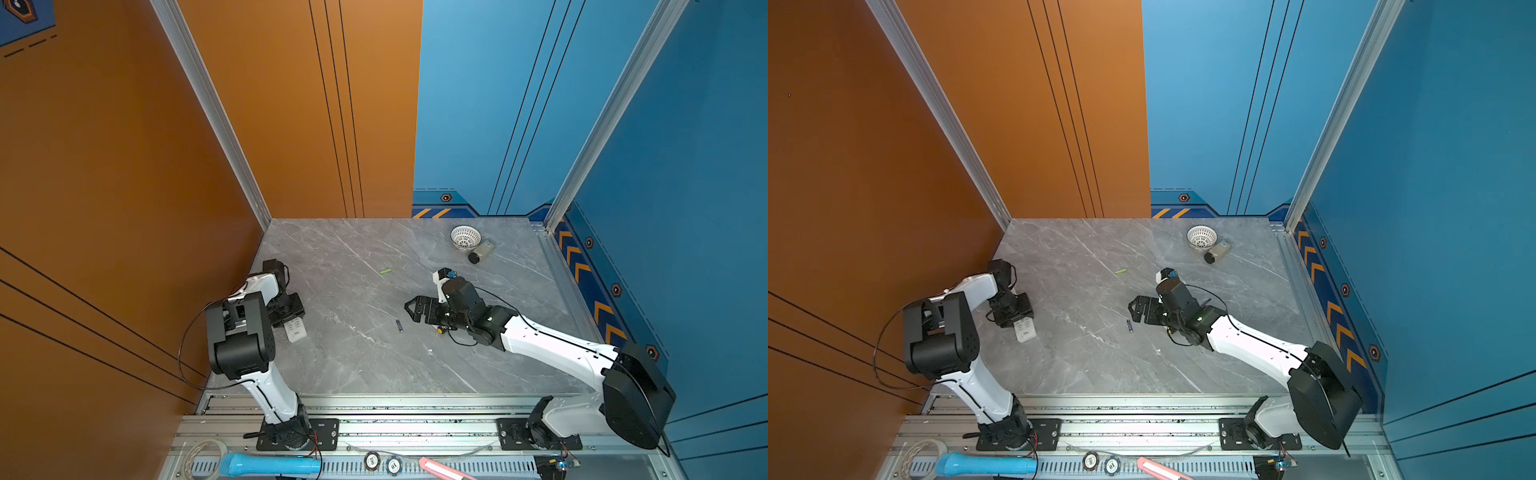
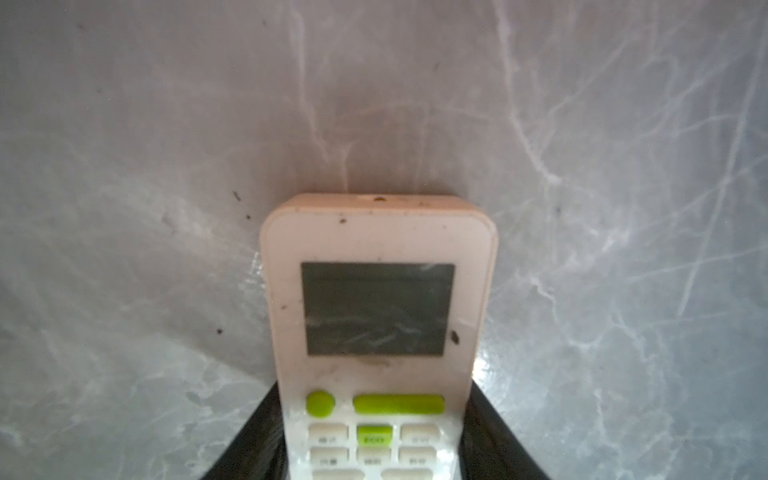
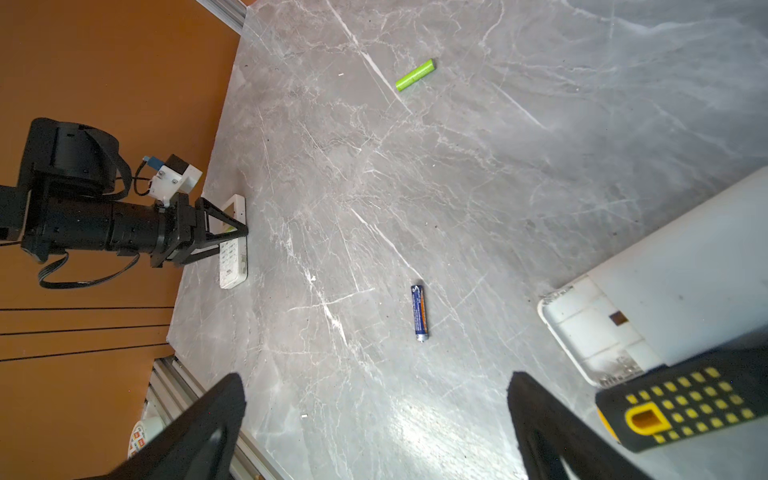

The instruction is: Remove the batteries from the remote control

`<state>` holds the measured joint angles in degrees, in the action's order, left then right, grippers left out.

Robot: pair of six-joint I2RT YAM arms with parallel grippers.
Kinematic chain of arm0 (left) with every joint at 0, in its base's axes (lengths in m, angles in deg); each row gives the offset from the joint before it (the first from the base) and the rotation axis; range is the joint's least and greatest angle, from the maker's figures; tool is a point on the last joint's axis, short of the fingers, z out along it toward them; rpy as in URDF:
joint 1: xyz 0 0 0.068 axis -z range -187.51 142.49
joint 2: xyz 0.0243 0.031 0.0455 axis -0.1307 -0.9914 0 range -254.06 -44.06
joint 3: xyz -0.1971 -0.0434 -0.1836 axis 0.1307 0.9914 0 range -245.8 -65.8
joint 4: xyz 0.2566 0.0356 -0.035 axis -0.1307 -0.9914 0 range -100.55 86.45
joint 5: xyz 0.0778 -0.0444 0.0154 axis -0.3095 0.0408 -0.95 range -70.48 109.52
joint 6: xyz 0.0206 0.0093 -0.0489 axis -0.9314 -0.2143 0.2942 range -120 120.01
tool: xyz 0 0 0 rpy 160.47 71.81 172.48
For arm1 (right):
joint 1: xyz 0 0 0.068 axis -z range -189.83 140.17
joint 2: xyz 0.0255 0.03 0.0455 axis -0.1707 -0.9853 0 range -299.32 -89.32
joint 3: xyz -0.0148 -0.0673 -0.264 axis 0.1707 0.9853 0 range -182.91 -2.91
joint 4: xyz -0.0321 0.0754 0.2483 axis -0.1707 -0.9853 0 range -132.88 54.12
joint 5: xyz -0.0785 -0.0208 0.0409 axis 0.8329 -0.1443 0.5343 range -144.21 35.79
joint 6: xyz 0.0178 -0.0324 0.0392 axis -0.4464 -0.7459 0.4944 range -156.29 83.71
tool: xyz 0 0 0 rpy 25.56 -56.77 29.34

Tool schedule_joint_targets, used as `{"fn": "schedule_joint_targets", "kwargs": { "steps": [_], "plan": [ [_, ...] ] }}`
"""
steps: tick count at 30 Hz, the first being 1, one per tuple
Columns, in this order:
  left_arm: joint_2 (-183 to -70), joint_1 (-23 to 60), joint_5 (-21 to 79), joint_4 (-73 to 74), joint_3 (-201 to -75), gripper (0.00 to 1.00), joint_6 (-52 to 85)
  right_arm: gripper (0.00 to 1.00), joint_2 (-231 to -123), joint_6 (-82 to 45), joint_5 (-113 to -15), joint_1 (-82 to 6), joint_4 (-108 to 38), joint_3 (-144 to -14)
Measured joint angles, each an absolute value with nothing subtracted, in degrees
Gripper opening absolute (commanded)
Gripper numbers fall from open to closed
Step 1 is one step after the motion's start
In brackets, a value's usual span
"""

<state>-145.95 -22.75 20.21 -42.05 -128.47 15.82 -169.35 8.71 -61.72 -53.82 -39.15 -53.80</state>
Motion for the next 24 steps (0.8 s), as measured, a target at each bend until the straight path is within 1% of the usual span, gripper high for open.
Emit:
{"fn": "schedule_joint_targets", "kwargs": {
  "steps": [2, 5, 11, 14, 18, 20, 22, 24],
  "plan": [
    [-144.72, -22.69, 22.15, -41.05, -127.29, 0.39, 16.41, 1.00, -169.72, 8.68, -62.46, -53.82, -37.97, -54.15],
    [-141.68, -20.46, 29.08, -40.26, -125.54, 0.38, 19.27, 1.00, -170.49, 8.75, -64.99, -53.84, -34.39, -54.15],
    [-130.97, -10.89, 43.25, -33.53, -123.73, 0.36, 31.69, 1.00, -175.47, 8.79, -70.90, -56.00, -22.37, -54.00],
    [-129.03, -5.84, 47.86, -28.65, -123.99, 0.35, 38.27, 0.96, -179.69, 8.79, -72.43, -57.62, -18.61, -54.79],
    [-129.07, -0.77, 51.62, -24.46, -123.99, 0.33, 45.26, 0.94, -184.37, 8.77, -72.67, -58.15, -15.68, -56.60],
    [-129.05, 0.83, 52.62, -23.21, -123.99, 0.37, 47.80, 0.90, -186.12, 8.66, -72.78, -58.04, -15.37, -58.09],
    [-128.94, 1.86, 53.30, -22.18, -123.95, 0.36, 50.07, 0.88, -187.89, 8.33, -73.19, -57.84, -15.48, -60.32],
    [-128.66, 2.51, 53.78, -20.76, -123.86, 0.35, 52.14, 0.83, -189.39, 8.16, -73.54, -57.58, -15.18, -62.20]
  ]
}}
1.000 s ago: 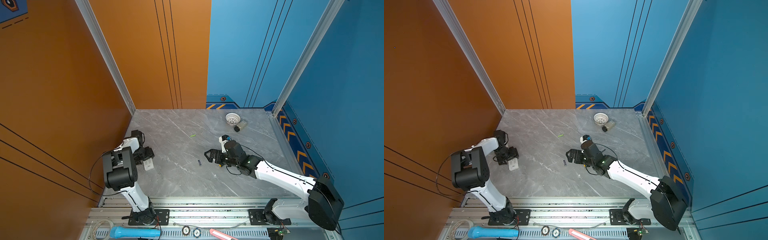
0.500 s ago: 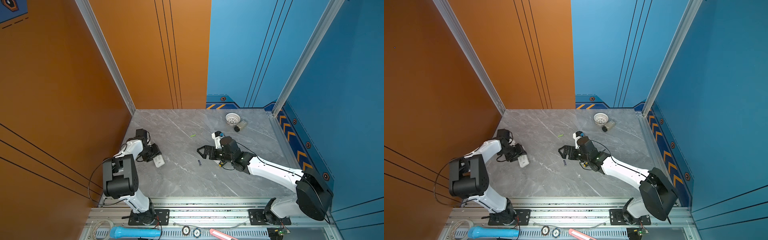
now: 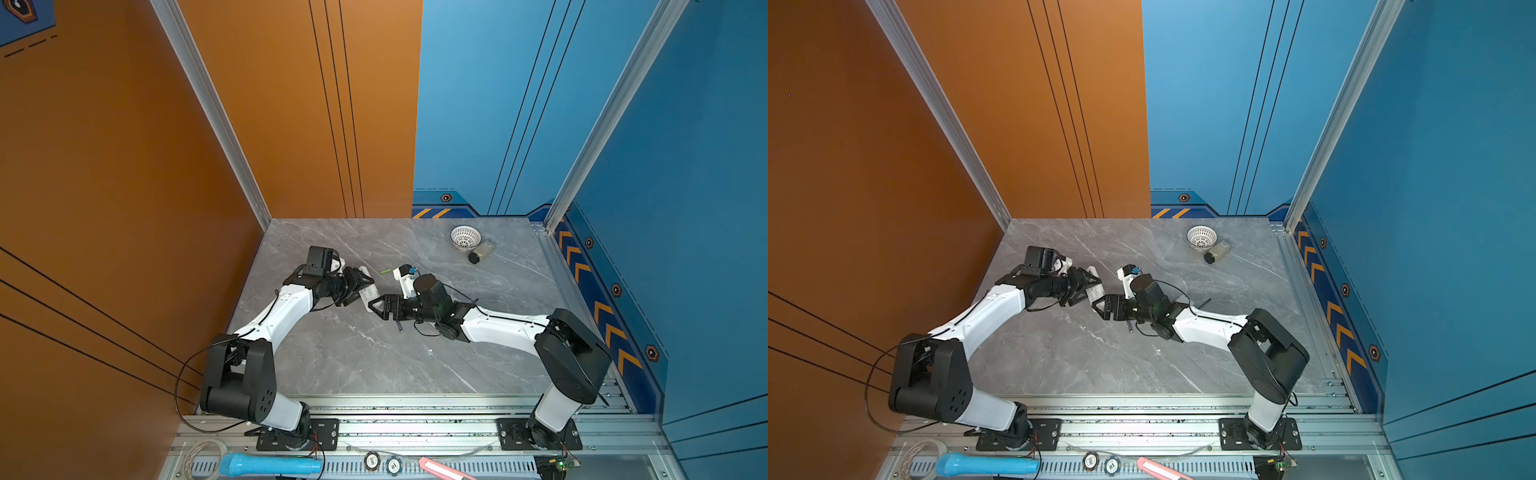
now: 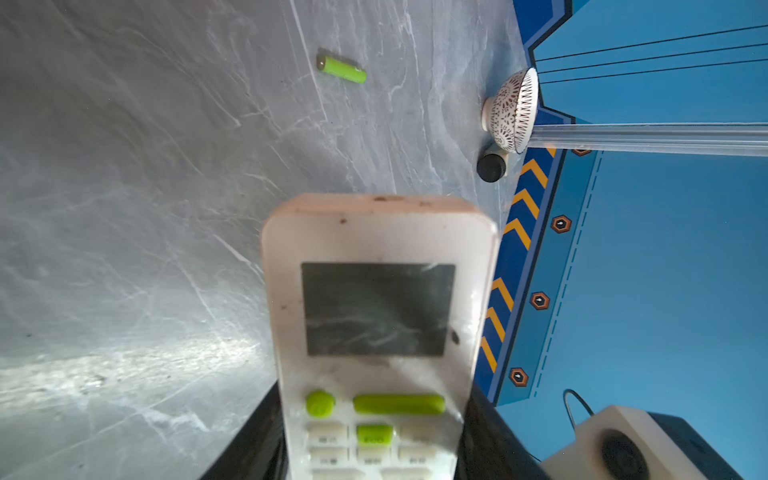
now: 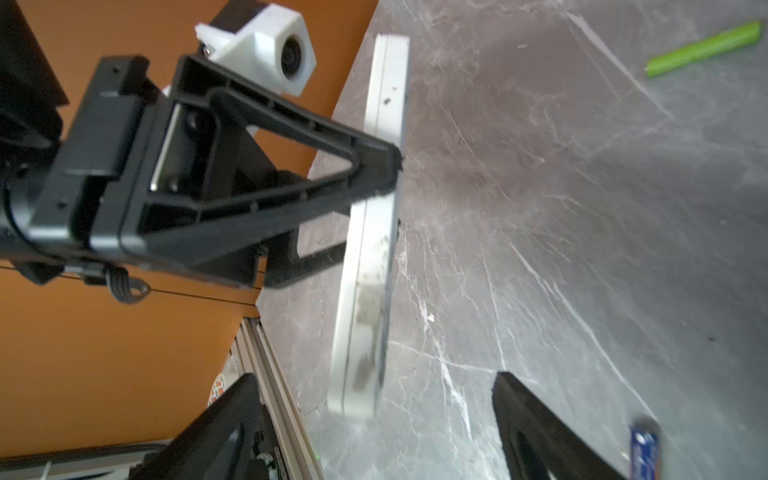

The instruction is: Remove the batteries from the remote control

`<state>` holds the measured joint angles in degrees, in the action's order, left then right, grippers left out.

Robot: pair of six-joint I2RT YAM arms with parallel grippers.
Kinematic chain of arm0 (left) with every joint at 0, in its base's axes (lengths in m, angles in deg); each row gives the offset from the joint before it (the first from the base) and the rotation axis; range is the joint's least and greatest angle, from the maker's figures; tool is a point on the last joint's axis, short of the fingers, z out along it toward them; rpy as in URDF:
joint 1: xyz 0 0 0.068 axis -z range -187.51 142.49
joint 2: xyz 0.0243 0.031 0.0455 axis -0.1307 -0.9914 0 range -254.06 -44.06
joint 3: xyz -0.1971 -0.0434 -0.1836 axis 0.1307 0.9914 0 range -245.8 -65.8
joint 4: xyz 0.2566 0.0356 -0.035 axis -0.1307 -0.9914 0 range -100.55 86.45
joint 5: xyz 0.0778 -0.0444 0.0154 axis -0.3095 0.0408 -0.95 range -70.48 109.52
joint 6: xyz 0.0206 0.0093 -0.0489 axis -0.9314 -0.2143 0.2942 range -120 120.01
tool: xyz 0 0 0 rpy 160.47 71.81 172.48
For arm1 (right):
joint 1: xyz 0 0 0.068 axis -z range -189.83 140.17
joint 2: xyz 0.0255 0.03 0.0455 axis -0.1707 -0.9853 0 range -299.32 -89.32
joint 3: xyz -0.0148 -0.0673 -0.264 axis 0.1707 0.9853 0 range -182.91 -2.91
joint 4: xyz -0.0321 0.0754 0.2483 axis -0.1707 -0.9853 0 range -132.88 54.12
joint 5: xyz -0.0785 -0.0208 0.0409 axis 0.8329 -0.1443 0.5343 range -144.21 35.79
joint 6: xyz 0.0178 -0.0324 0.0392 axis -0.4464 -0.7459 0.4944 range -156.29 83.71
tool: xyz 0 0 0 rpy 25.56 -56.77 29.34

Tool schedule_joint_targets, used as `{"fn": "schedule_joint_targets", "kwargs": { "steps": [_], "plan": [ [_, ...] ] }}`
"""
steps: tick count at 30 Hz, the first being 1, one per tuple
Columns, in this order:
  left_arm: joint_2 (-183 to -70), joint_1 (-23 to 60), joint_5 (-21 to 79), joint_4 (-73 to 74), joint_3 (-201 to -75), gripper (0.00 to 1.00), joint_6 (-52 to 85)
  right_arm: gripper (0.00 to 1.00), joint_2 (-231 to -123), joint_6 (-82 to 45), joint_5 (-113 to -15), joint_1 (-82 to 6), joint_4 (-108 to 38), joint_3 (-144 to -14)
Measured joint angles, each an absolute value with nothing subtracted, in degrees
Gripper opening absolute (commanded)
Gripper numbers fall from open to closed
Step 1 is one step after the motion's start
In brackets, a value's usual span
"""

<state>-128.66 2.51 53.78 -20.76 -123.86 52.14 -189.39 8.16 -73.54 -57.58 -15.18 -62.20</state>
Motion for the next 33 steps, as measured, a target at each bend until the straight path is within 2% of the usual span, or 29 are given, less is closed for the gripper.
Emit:
{"fn": "schedule_joint_targets", "kwargs": {
  "steps": [3, 5, 8, 10, 11, 15, 16, 18, 19, 23, 27, 33],
  "plan": [
    [-127.32, 3.19, 54.11, -19.17, -122.99, 0.35, 54.27, 0.76, -190.51, 8.33, -73.63, -56.70, -14.21, -62.77],
    [-126.23, 3.69, 54.11, -18.23, -122.16, 0.35, 55.58, 0.65, -191.38, 8.62, -73.96, -56.00, -14.00, -63.27],
    [-125.27, 4.35, 53.85, -16.06, -120.87, 0.35, 57.43, 0.42, -193.66, 8.88, -76.03, -55.41, -13.97, -66.26],
    [-124.99, 4.61, 53.85, -14.14, -119.67, 0.37, 59.05, 0.22, -194.31, 8.75, -76.97, -55.63, -14.32, -68.23],
    [-124.72, 4.81, 53.71, -13.22, -119.05, 0.37, 60.04, 0.16, -194.36, 8.82, -76.51, -55.83, -15.57, -69.00],
    [-124.20, 5.73, 51.40, -13.64, -118.79, 0.54, 62.33, 0.06, -193.79, 5.82, -74.66, -56.13, -18.72, -69.32],
    [-124.20, 5.97, 51.44, -13.62, -118.83, 0.64, 62.68, 0.02, -193.09, 5.47, -73.87, -56.22, -20.14, -69.37],
    [-124.20, 6.56, 51.86, -13.29, -119.64, 0.84, 63.75, 0.00, -190.51, 4.12, -71.90, -56.55, -24.99, -69.69],
    [-124.22, 6.80, 52.01, -12.43, -120.58, 0.98, 64.25, 0.00, -188.61, 3.07, -70.85, -56.79, -28.05, -69.76],
    [-124.09, 5.84, 52.23, -10.75, -126.42, 0.98, 64.95, 0.00, -179.80, -2.73, -65.26, -57.64, -39.46, -70.24],
    [-123.41, 3.78, 52.36, -14.21, -132.60, 0.98, 64.34, 0.00, -171.86, -10.53, -54.96, -57.40, -48.92, -70.50],
    [-122.65, 6.36, 52.80, -18.99, -138.11, 0.98, 65.63, 0.00, -168.63, -26.99, -39.09, -58.63, -53.91, -69.61]
  ]
}}
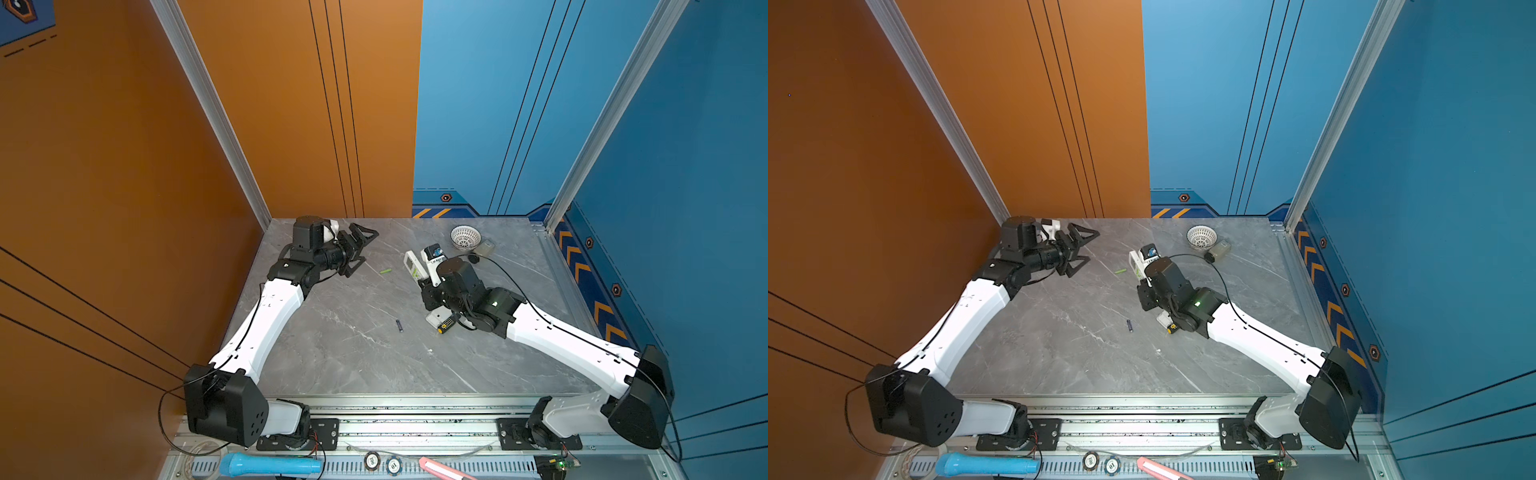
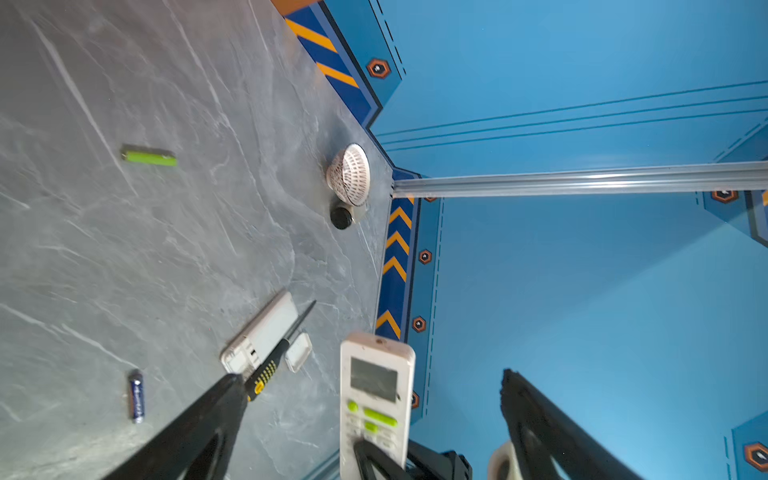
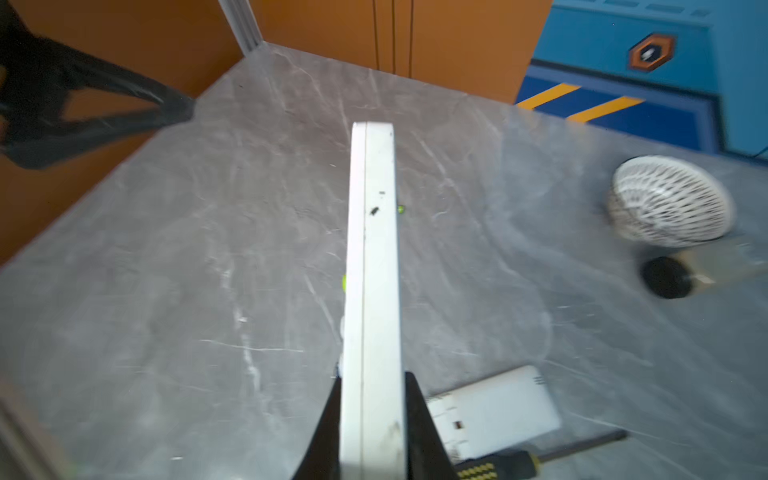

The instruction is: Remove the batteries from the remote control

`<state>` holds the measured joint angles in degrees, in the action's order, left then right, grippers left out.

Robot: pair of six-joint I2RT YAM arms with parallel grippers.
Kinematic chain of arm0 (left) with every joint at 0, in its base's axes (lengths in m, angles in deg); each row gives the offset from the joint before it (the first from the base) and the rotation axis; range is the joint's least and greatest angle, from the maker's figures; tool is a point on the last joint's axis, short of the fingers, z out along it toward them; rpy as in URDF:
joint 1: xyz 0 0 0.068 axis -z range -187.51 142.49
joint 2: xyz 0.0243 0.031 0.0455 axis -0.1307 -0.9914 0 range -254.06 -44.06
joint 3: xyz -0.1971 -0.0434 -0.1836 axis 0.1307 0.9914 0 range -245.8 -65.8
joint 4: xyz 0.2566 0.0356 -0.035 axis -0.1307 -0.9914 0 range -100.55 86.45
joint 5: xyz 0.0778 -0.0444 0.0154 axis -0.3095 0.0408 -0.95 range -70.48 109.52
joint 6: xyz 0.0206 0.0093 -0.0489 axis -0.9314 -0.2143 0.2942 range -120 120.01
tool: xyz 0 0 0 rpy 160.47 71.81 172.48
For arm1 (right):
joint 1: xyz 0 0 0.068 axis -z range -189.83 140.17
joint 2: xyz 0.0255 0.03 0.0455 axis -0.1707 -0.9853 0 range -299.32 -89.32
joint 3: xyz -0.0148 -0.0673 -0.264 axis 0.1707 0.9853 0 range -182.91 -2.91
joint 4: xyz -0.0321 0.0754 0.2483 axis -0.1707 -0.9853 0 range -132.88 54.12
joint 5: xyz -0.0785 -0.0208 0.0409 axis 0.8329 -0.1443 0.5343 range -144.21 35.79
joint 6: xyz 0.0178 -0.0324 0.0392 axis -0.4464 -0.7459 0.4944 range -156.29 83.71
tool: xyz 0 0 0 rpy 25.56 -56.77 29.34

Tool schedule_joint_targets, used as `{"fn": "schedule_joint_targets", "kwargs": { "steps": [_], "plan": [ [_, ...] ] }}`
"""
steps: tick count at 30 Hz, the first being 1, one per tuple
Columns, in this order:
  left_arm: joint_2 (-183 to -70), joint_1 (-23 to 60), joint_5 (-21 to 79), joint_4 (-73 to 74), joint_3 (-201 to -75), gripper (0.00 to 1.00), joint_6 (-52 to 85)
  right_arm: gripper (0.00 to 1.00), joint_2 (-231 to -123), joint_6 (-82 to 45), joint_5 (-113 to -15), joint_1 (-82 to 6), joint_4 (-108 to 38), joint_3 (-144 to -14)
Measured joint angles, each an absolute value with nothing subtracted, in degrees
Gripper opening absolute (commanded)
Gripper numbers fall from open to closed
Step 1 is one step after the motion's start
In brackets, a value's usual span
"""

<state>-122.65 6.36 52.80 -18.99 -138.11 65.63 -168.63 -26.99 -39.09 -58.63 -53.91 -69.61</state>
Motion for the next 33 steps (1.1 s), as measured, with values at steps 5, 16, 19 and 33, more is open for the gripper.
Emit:
{"fn": "schedule_joint_targets", "kwargs": {
  "steps": [5, 16, 19, 33],
  "plan": [
    [-124.55, 12.20, 52.86, -21.20, -138.13, 0.98, 68.21, 0.00, -169.46, -38.00, -31.75, -62.36, -53.25, -67.55],
    [-130.45, 16.30, 52.84, -16.63, -133.11, 0.53, 76.47, 0.00, -174.73, -50.61, -22.33, -69.97, -48.16, -67.55],
    [-131.63, 16.57, 53.26, -15.06, -132.54, 0.32, 77.54, 0.00, -174.82, -51.95, -20.60, -70.52, -47.11, -67.31],
    [-132.09, 11.93, 53.91, -6.51, -127.47, 0.00, 78.88, 0.84, -168.89, -37.72, -34.29, -69.97, -50.85, -65.45]
  ]
}}
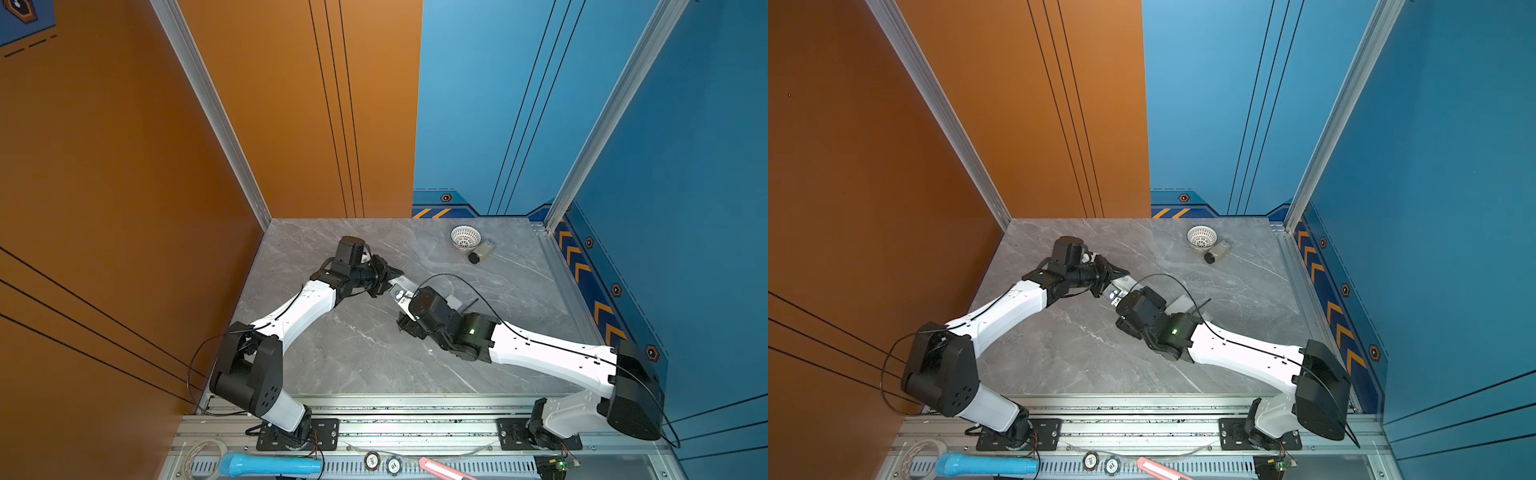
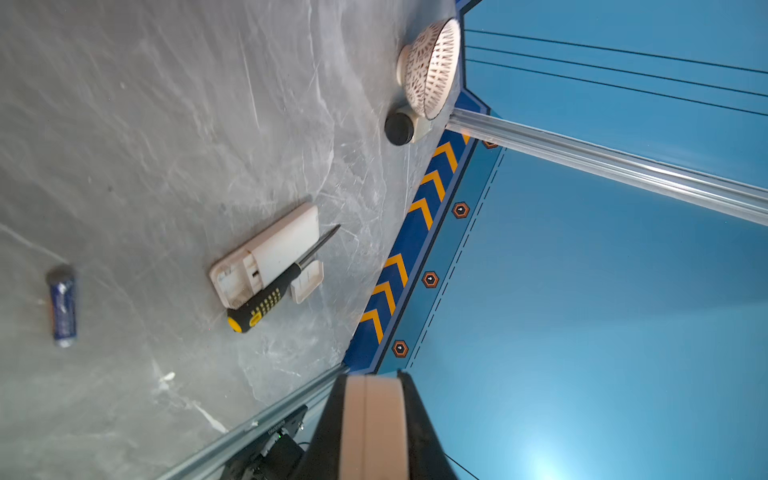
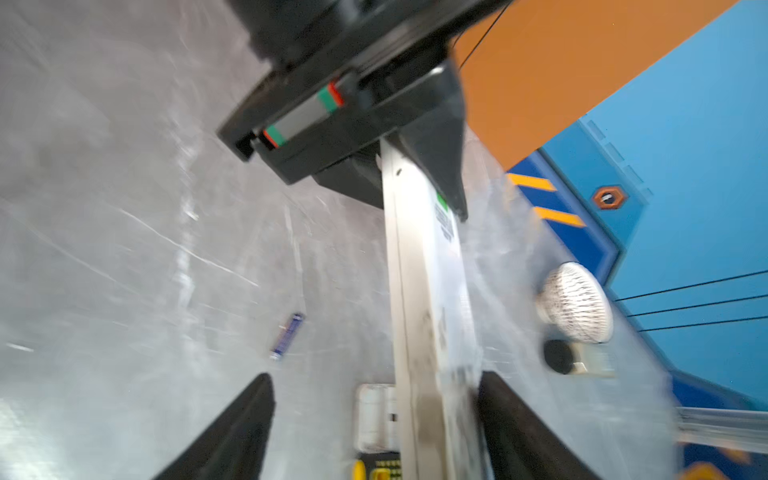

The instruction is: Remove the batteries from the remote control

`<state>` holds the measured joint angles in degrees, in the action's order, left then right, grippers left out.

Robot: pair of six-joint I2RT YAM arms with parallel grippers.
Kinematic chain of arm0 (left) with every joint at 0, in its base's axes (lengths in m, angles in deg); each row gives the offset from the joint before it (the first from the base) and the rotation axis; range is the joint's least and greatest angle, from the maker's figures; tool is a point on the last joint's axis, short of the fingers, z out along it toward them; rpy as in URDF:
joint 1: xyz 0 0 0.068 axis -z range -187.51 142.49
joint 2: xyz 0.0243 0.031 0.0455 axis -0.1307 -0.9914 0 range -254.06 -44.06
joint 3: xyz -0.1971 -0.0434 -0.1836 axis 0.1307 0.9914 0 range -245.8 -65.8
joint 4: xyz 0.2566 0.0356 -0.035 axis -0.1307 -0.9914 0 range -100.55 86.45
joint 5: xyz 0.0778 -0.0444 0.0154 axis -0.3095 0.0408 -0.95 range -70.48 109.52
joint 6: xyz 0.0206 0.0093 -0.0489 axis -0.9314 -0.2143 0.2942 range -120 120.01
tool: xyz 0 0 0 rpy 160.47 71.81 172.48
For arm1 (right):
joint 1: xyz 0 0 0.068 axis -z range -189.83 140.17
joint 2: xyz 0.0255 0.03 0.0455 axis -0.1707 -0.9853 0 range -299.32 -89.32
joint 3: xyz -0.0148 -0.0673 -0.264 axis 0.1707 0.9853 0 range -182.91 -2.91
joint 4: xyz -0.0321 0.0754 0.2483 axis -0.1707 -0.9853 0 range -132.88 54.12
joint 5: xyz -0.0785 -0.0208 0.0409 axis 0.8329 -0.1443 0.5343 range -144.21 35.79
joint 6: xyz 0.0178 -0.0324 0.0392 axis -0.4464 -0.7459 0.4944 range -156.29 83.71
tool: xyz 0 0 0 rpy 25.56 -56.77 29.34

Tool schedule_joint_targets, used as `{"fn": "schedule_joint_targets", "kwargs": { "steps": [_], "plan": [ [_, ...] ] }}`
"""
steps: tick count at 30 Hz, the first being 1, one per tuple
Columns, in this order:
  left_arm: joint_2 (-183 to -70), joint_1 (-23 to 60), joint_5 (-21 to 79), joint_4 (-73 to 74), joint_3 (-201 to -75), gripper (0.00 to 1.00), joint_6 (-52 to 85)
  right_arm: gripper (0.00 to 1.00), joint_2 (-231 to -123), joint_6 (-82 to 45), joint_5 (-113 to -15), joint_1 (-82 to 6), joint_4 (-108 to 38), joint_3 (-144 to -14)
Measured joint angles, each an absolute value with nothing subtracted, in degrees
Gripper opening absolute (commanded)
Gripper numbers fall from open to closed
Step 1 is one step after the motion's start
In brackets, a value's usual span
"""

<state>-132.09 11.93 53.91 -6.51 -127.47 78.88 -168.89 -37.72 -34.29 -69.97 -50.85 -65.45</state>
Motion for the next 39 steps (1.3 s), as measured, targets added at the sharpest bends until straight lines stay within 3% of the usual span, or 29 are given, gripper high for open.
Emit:
{"fn": "schedule_joint_targets", "kwargs": {
  "steps": [6, 15, 29, 39],
  "plan": [
    [-131.91, 2.82, 52.53, 8.44, -116.08, 0.00, 68.87, 0.82, -165.00, -6.62, -48.10, -63.48, -39.15, -57.83],
    [-138.65, 1.18, 54.59, 37.75, -105.35, 0.00, 63.44, 0.67, -187.06, 27.92, -58.79, -58.25, -15.44, -54.53],
    [-139.11, 1.60, 55.81, 46.54, -103.10, 0.00, 62.33, 0.65, -190.16, 36.46, -60.23, -56.79, -3.59, -53.41],
    [-139.11, 1.53, 56.03, 46.73, -102.49, 0.00, 61.19, 0.39, -192.54, 38.13, -60.25, -56.27, -0.77, -53.08]
  ]
}}
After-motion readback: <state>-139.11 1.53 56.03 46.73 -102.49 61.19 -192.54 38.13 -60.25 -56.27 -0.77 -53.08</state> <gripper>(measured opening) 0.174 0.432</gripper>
